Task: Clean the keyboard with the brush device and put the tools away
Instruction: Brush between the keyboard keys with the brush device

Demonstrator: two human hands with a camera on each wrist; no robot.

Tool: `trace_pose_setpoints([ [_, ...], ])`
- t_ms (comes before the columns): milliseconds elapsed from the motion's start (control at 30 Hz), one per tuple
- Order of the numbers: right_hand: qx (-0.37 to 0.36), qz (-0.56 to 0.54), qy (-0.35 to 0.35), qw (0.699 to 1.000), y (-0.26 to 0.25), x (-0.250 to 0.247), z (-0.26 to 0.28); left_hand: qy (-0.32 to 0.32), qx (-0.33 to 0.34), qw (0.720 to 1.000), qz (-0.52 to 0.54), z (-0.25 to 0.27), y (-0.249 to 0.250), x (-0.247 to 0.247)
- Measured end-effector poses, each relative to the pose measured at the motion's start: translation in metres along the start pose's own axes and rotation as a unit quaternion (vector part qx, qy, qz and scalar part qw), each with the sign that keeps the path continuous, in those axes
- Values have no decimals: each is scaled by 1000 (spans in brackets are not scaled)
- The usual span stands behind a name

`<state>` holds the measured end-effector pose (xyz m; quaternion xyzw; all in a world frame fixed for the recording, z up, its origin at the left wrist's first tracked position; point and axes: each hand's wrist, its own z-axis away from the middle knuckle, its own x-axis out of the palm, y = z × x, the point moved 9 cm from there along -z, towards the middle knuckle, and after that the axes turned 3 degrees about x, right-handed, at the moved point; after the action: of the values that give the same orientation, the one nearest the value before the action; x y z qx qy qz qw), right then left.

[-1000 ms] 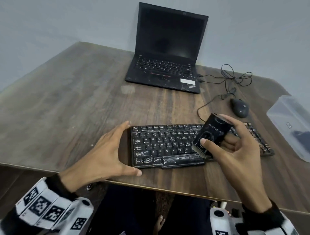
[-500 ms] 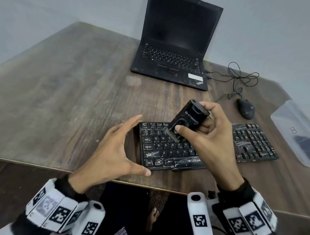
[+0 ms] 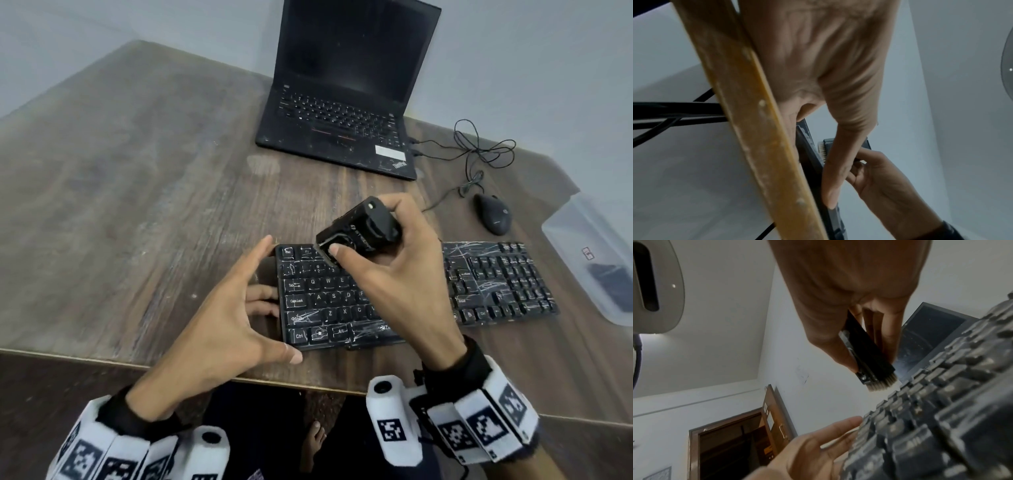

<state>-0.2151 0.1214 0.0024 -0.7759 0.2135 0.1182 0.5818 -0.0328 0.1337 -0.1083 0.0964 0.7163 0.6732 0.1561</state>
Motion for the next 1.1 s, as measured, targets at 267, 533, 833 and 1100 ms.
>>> trace_pose_setpoints([
  [267,-19,12,-21,1000,-7,22,-7,-27,-6,999,21,-6,0,3],
  [533,-78,73,-6,994,-24,23,-8,-38,24,999,15,-9,6,9],
  [833,-139,116,-14,983,-32,31,-2,-21,27,999,-3,-5,3,5],
  [1100,-156,144,-25,977,-35,32,-4,-19,30,999,-8,-5,4,5],
])
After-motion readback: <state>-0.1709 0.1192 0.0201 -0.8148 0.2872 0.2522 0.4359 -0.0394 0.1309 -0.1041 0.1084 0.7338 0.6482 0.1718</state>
